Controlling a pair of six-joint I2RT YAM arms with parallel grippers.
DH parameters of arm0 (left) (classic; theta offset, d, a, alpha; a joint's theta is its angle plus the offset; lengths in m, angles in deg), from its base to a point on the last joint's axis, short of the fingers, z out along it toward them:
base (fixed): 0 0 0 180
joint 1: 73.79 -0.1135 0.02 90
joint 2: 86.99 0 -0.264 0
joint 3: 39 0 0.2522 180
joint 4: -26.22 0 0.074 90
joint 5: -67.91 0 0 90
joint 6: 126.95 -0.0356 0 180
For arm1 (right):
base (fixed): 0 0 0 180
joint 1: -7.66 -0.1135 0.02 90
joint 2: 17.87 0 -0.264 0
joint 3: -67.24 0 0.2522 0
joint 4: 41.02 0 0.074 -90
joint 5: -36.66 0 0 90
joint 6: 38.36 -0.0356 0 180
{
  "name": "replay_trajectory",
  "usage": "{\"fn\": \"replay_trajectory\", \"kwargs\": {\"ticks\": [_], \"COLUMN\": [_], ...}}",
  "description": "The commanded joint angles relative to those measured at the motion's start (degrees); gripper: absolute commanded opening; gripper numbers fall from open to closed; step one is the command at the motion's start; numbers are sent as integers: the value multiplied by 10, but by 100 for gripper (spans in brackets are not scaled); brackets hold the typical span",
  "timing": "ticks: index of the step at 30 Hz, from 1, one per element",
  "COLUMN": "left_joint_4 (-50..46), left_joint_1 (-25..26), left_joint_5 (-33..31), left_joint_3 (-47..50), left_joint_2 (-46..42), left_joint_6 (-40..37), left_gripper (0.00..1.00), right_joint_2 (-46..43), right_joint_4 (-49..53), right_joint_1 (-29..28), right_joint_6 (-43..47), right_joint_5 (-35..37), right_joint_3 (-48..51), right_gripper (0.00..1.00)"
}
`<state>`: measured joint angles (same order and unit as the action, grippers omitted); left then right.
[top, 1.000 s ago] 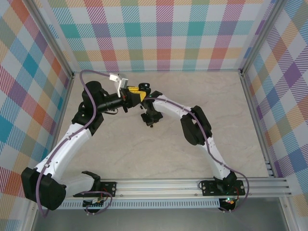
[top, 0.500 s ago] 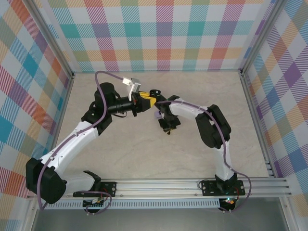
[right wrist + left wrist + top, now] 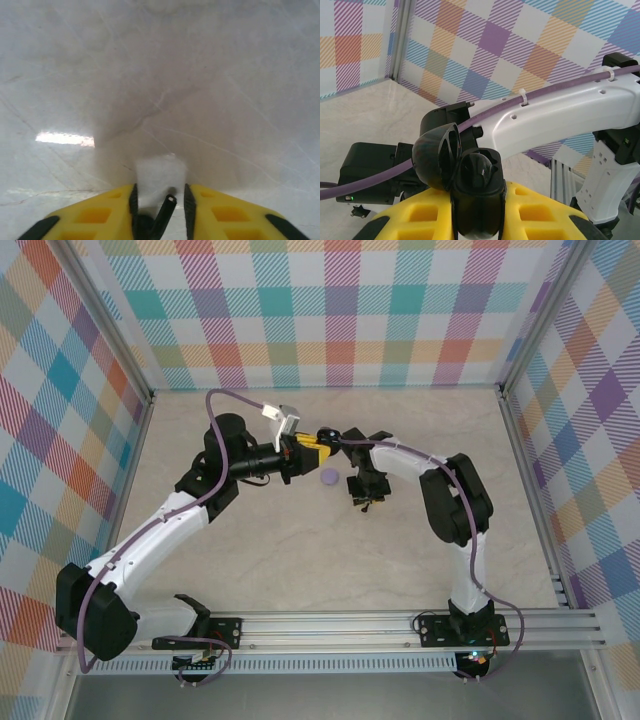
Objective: Insert the wireless bluetooth earbuds into the charging case
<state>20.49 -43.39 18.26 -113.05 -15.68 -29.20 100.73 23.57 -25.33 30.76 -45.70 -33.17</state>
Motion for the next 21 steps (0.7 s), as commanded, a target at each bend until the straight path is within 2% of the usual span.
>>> {"fn": "replay_trajectory", "kwargs": {"ticks": [1, 7, 17, 21], "left_joint_4": [22, 33, 29, 30], "left_joint_1": [7, 8, 9, 10], "left_joint_5": [-15, -19, -22, -21], "left_joint_3": [-1, 15, 15, 15], "left_joint_2": [-5, -9, -12, -9], "left_joint_6": [8, 20, 19, 20], "left_gripper": [2, 2, 2, 2], "right_joint_2": [-39, -68, -19, 10], "right_joint_4": [-4, -8, 13, 20], "right_joint_1": [-1, 14, 38, 39], "right_joint_6": [-2, 15, 87, 101], "right_joint_5": [-26, -52, -97, -94], "right_joint_3": [-6, 0, -28, -45], "right_gripper": [36, 38, 18, 14]}}
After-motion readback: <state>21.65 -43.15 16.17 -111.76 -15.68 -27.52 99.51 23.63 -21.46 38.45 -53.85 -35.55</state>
